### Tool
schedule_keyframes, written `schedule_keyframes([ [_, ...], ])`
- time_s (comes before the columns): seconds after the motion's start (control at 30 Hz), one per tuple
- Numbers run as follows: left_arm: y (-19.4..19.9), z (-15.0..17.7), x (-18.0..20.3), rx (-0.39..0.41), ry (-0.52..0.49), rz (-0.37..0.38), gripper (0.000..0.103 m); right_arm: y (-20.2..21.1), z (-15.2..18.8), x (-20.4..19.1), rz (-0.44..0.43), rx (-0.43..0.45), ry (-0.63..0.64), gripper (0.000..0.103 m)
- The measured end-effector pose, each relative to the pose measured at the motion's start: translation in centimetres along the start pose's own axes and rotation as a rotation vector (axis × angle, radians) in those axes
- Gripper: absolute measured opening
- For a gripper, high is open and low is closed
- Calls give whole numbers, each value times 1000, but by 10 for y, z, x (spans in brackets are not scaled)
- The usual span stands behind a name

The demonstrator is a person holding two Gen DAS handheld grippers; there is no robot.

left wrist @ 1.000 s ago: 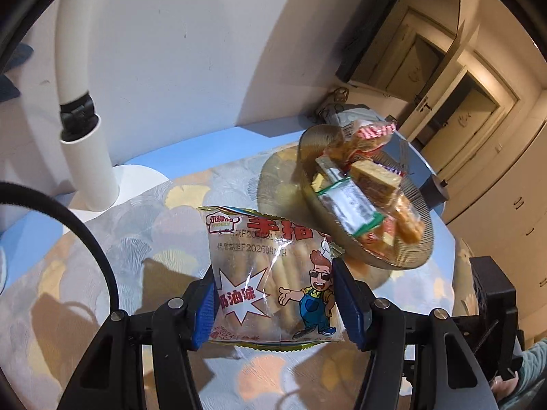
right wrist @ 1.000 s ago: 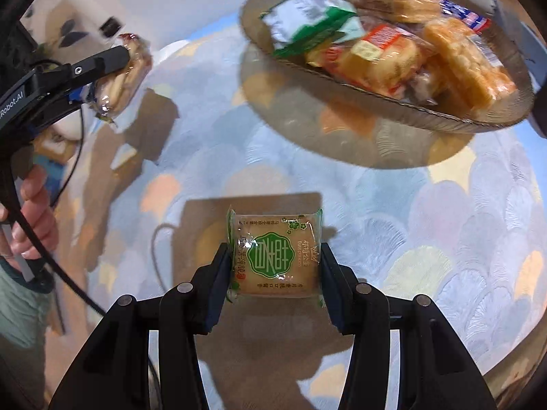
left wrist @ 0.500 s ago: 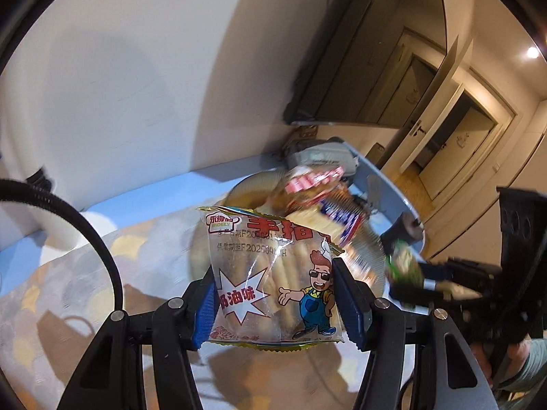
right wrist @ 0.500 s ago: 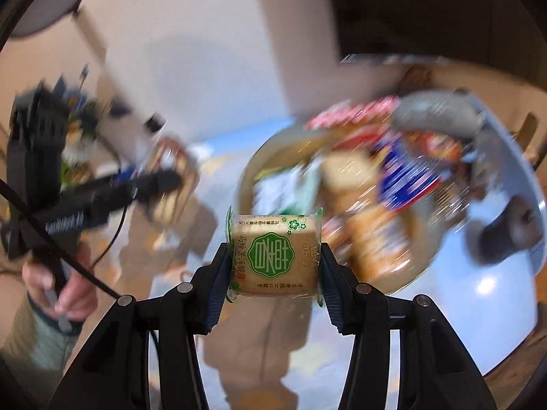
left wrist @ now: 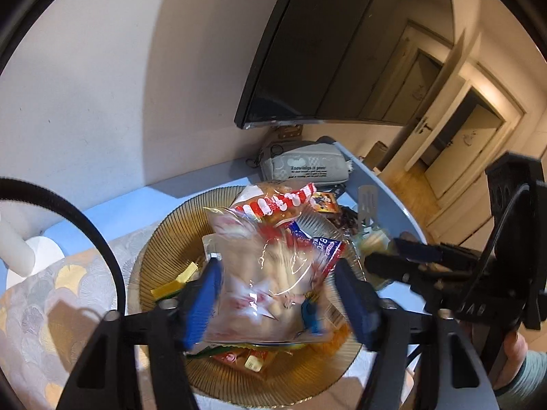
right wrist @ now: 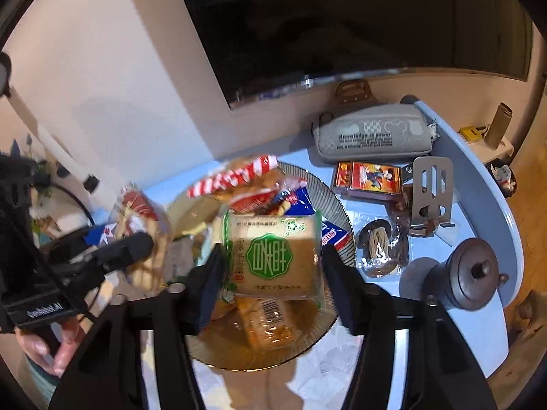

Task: Organize snacks
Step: 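Carry both items over the amber bowl and open both grippers to drop them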

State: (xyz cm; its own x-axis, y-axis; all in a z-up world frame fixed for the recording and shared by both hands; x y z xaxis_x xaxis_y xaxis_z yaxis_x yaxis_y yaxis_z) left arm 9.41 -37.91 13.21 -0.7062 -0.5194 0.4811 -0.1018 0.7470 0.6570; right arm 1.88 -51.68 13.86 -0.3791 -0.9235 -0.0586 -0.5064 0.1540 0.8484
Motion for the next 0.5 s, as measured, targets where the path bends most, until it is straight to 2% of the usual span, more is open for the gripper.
schedule_keyframes([
  [0.23,13,9,-6,24,75,-66,78,3,12,4,-54,-39,23,60],
  [0.5,69,39,-7,72,73,-296,78,16,24,-29,-138,-76,83,61],
])
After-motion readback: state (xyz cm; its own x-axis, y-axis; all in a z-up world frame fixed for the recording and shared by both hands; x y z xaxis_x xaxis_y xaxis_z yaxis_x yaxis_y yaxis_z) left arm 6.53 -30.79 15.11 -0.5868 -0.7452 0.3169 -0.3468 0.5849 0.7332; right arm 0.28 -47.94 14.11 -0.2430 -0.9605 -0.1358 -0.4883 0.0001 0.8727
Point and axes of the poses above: each gripper's, at about its wrist camera, not at the fingertips, and y roughly against the way its jaws point, x to its right, z to its underside, the point moved 4 cm from there along -y, roughly the way its jaws point, and after that the axes turned 10 degrees about z, right-handed, at the moved point
